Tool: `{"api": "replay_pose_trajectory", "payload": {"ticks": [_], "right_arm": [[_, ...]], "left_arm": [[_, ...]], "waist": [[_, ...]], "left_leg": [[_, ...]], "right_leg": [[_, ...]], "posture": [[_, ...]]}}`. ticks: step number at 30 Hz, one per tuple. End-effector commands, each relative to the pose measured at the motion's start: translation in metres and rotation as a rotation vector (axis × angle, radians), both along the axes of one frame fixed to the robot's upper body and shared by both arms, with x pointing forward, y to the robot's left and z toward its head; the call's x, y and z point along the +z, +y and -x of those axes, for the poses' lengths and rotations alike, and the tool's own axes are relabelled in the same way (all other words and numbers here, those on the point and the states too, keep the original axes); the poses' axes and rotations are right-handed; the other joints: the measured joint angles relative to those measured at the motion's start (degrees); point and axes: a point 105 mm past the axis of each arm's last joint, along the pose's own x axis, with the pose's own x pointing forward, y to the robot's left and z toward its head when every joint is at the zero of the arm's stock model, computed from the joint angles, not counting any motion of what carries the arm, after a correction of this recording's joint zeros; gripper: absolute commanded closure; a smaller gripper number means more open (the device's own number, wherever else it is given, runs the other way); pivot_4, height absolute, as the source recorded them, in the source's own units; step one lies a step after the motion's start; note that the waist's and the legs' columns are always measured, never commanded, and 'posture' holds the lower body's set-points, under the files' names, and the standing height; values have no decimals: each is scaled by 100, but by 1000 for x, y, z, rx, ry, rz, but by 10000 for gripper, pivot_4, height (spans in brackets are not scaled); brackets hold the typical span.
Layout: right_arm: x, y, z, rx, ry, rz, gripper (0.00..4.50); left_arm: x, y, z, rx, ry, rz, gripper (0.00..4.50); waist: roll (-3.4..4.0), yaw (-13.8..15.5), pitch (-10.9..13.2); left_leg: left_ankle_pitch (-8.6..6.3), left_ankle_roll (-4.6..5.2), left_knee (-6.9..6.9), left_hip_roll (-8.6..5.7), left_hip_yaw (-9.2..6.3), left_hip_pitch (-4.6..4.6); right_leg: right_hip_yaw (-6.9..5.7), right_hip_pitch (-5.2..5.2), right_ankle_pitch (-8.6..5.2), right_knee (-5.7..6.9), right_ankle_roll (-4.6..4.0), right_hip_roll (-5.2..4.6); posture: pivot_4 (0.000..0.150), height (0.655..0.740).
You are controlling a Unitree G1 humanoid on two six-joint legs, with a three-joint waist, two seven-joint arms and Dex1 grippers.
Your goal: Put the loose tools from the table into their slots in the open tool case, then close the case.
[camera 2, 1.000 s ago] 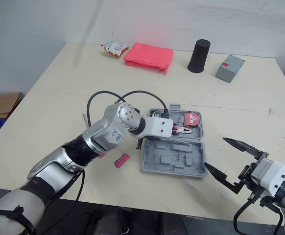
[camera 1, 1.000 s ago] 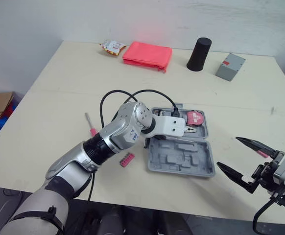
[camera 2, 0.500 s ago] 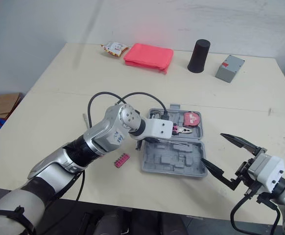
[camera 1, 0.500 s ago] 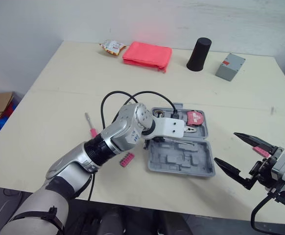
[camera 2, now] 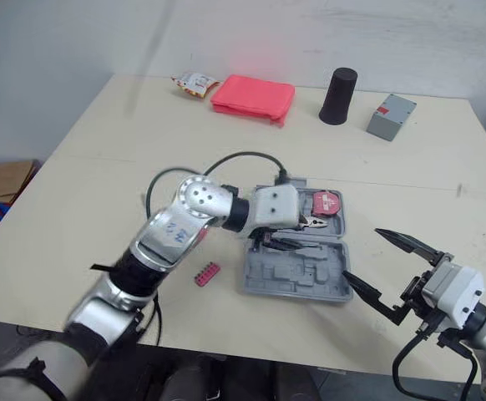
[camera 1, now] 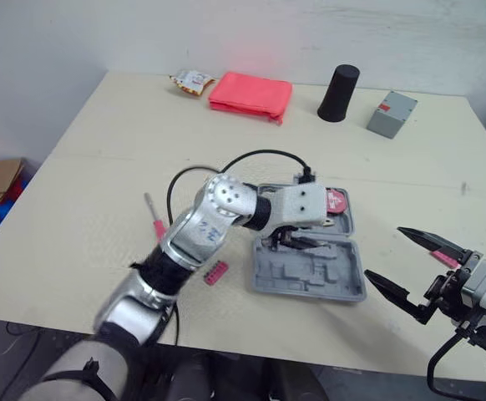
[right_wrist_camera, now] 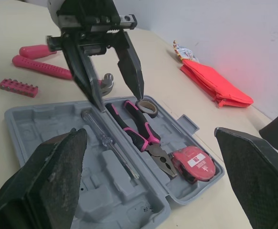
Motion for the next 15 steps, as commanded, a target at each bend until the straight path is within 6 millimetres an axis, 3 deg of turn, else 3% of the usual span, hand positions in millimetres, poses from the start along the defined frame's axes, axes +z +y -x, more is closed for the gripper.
{"api": "replay_pose_trajectory", "payload": {"ticks": [1,2,3,10,15], "right_arm": [[5,1,3,0,-33,3,0],[5,1,3,-2,-33,3,0],[5,0,3,-6,-33,2,0],[3,-1,2,-14,-32,0,0],[2,-2,1,-20,-30,-1,0]], "left_arm": [[10,18,-14,71,71,233,39333],[5,21,-17,87,80,234,44125],[-6,22,-15,75,51,206,44686],[-52,12,-17,94,6,68,44686],[-63,3,-19,124,29,38,44686]], "waist": [[0,-6,0],[0,-8,0],[0,-6,0],[-1,44,1],[-1,20,1]], "left_leg": [[0,0,1,0,-1,0],[0,0,1,-1,0,0],[0,0,1,-1,-1,1],[-4,5,2,-8,0,-3],[-4,6,-2,-6,0,-3]], "right_leg": [[-1,0,0,0,0,0],[-1,0,0,2,1,0],[-1,0,0,1,1,1],[-3,4,3,-11,6,-3],[-3,3,3,-12,7,-1]], "posture": [[1500,7400],[1500,7400],[1500,7400],[1500,7400],[1500,7400]]}}
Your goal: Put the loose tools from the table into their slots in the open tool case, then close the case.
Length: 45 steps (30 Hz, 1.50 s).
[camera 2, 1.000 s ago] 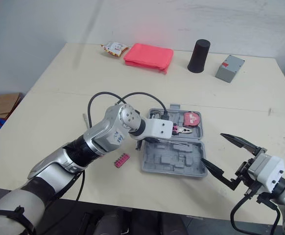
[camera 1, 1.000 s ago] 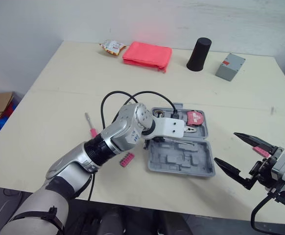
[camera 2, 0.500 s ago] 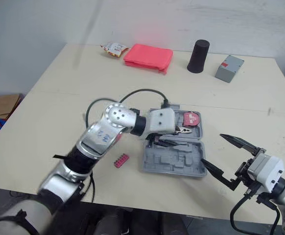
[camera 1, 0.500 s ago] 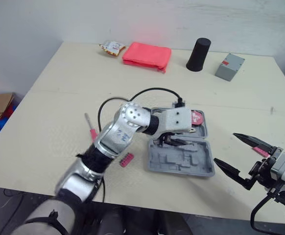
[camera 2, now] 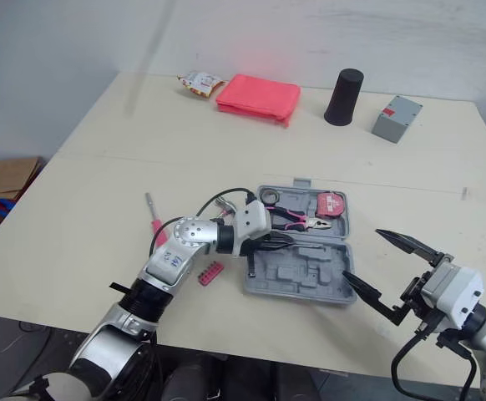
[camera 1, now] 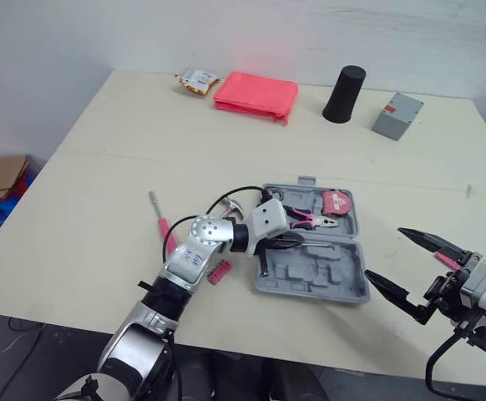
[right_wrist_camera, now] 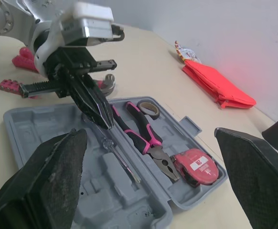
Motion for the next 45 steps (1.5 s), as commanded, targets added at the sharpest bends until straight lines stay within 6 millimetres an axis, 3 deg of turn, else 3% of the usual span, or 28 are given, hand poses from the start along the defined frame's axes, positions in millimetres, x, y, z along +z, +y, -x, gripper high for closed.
{"api": "replay_pose_trajectory", "payload": {"ticks": [1,5,16,24,27,31,34,37,41,45], "right_arm": [[5,-1,2,-7,-36,0,0],[4,-1,2,-11,-35,1,0],[4,-2,3,-20,-39,1,0],[3,-2,3,-15,-38,-2,0],[4,-1,3,-12,-41,2,0],[6,-7,5,-29,-41,9,0],[10,-16,8,-62,-40,16,0],[12,-28,10,-94,-34,26,0],[13,-68,16,-213,-38,74,0],[4,-125,36,-410,-34,143,0]], "left_arm": [[3,-10,-1,14,-30,-7,44686],[-3,-8,-6,48,-19,-45,44686],[-45,3,-3,123,138,-282,44686],[-68,-2,6,56,215,-474,44686],[-53,-12,2,38,147,-388,44686],[-2,-19,16,-108,8,-96,44686],[30,3,31,-214,-138,64,44686],[38,27,39,-257,-195,96,44686],[44,80,46,-229,-138,86,44686],[48,149,20,122,-89,137,33271]], "waist": [[0,-25,0],[0,-40,0],[0,-28,-3],[6,-22,-43],[15,14,-54],[19,35,-52],[31,11,-43],[34,-15,-42],[35,-51,-41],[36,-35,-40]], "left_leg": [[0,0,0,0,0,0],[1,-2,0,1,0,2],[1,-1,0,1,-4,13],[-25,-3,-6,2,-28,56],[-34,3,-5,0,-30,54],[-35,7,-6,-1,-30,47],[-35,2,-12,2,-28,30],[-27,-12,-14,11,-29,25],[-29,-8,-17,8,-23,43],[-48,25,-17,7,-26,45]], "right_leg": [[0,-1,0,0,0,0],[1,-1,0,3,0,2],[-3,16,0,0,0,-1],[-26,85,-2,-36,-3,-4],[-27,91,-2,-47,-3,-8],[-27,86,-1,-48,-3,-12],[-28,66,-2,-47,-4,-11],[-31,59,-5,-46,-8,2],[-26,74,-5,-47,-8,0],[-27,76,-5,-50,-9,-3]], "posture": [[1500,7400],[1500,7400],[1500,7400],[1500,7400],[1500,7400],[1500,7400],[1500,7400],[1500,7400],[1500,7400],[1500,7400]]}}
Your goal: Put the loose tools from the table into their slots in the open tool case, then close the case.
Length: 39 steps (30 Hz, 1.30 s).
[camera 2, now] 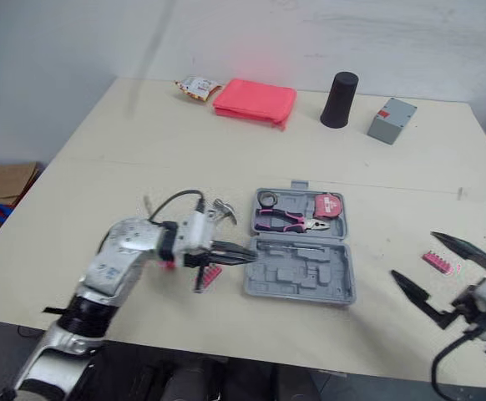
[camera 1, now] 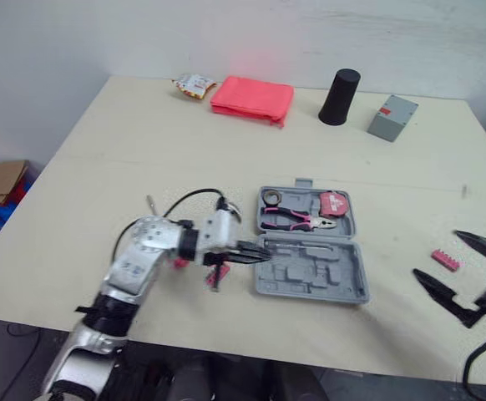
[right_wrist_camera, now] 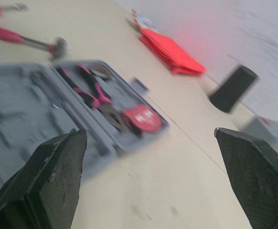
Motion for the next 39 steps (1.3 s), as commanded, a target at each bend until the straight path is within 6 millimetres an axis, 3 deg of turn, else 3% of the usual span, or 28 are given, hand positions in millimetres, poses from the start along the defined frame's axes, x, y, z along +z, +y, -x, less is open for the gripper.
{"api": "replay_pose_trajectory", "payload": {"ticks": [1,5,8,14,17,22,25,29,31,34,39], "right_arm": [[0,-46,24,-162,-13,73,0],[-20,-80,51,-294,63,79,0],[-29,-100,64,-376,85,79,0],[-47,-122,76,-466,121,64,0],[-42,-126,61,-456,80,46,0],[-34,-101,23,-275,35,24,0],[-20,-70,-7,-130,-42,-44,0],[-4,3,-35,176,-85,-121,0],[3,32,-42,288,-97,-136,0],[18,70,-50,432,-142,-142,0],[12,99,-47,567,-112,-116,0]], "left_arm": [[15,66,-20,313,-19,85,27850],[11,165,-12,693,-51,87,10671],[5,216,9,884,-50,58,1265],[-11,311,63,1281,-40,-3,1265],[-22,328,76,1402,-32,-3,1265],[-21,310,72,1382,-29,51,1265],[-16,276,53,1290,-7,79,1265],[3,196,28,1020,148,143,1265],[15,168,21,925,223,162,1265],[15,140,6,907,282,-13,1265],[6,100,-14,860,340,-170,1265]], "waist": [[1,3,0],[3,-47,1],[0,-84,3],[-5,-149,5],[-6,-163,6],[-11,-170,3],[-10,-139,3],[-6,-94,4],[-6,-76,5],[-2,-55,8],[-2,-8,12]], "left_leg": [[-8,14,0,-2,-2,0],[-19,11,-27,3,4,5],[-28,9,-45,5,9,3],[-41,10,-56,3,11,7],[-54,-12,-59,2,11,13],[-50,-3,-59,-13,15,14],[-50,-4,-62,-13,10,7],[-41,1,-63,-16,6,2],[-24,18,-64,-13,0,-1],[-19,13,-62,-13,0,-2],[-5,-12,-60,-14,5,0]], "right_leg": [[-2,1,0,-1,-1,-3],[-4,0,-5,-28,-9,-7],[-10,0,-7,-52,-13,-15],[-15,4,-9,-73,-15,-28],[-17,5,-9,-72,-19,-36],[-26,6,-1,-68,-14,-61],[-34,4,-1,-68,-14,-61],[-37,3,0,-62,-9,-59],[-38,0,-1,-56,-7,-52],[-32,-3,-3,-51,-3,-43],[-21,-2,-3,-55,3,-33]], "posture": [[1500,7400],[1500,7400],[1500,7400],[1500,7400],[1500,7400],[1500,7400],[1500,7400],[1500,7400],[1500,7400],[1500,7400],[1500,7400]]}}
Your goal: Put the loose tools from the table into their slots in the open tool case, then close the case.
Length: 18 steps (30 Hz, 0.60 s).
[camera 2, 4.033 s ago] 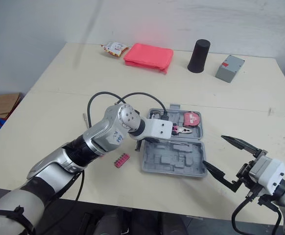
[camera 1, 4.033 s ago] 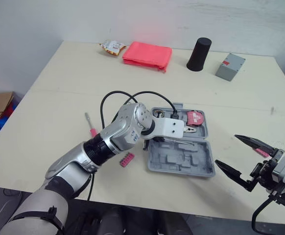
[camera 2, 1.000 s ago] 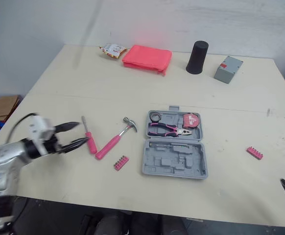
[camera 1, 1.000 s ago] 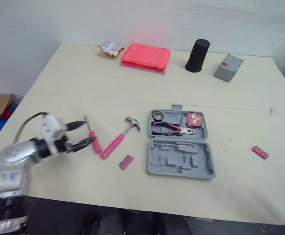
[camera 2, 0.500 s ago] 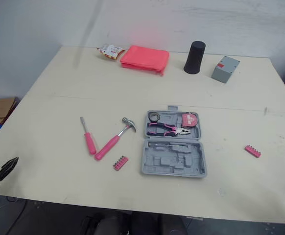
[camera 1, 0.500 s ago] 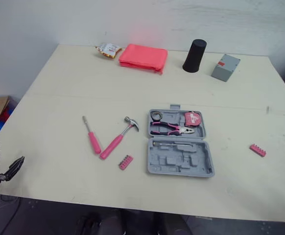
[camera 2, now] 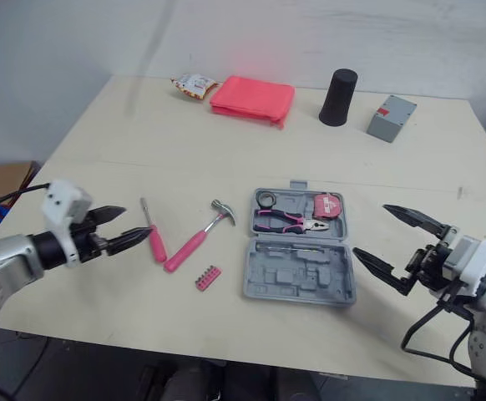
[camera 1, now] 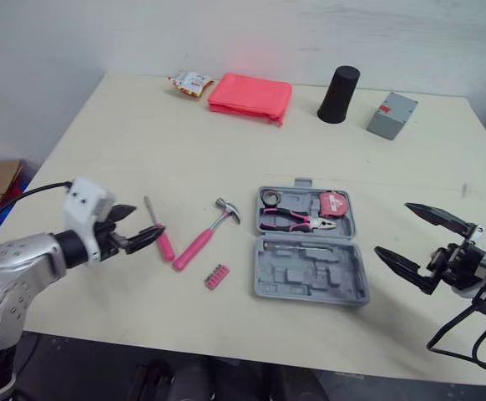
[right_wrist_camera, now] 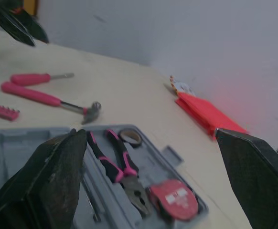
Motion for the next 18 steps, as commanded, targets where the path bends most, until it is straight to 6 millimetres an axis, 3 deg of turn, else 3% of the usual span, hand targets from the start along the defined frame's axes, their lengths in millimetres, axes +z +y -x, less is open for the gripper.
{"api": "replay_pose_trajectory", "payload": {"ticks": [1,4,10,14,18], "right_arm": [[-2,14,4,60,-4,-3,0],[-8,18,3,69,3,-12,0],[-14,22,3,52,1,-32,0],[-15,20,6,28,-9,-29,0],[-14,14,8,-4,-20,-21,0]], "left_arm": [[-16,-28,-6,-59,95,-92,1265],[-26,-46,-13,-94,129,-139,1265],[-33,-60,-38,-72,105,-215,1265],[-50,-63,-35,-87,208,-265,1265],[-62,-63,-26,-120,281,-268,13952]], "waist": [[-5,22,3],[-8,31,4],[-7,18,7],[-11,21,9],[-10,21,9]], "left_leg": [[6,-13,0,1,0,-2],[10,-20,0,4,-2,-7],[15,-29,15,15,2,-12],[16,-30,33,17,1,-12],[17,-31,36,18,2,-6]], "right_leg": [[2,-1,0,-3,0,5],[11,-1,0,-12,1,17],[19,-5,-2,-11,1,35],[19,-7,-2,10,1,35],[21,-4,-3,20,0,34]], "posture": [[1500,7400],[1500,7400],[1500,7400],[1500,7400],[1500,7400]]}}
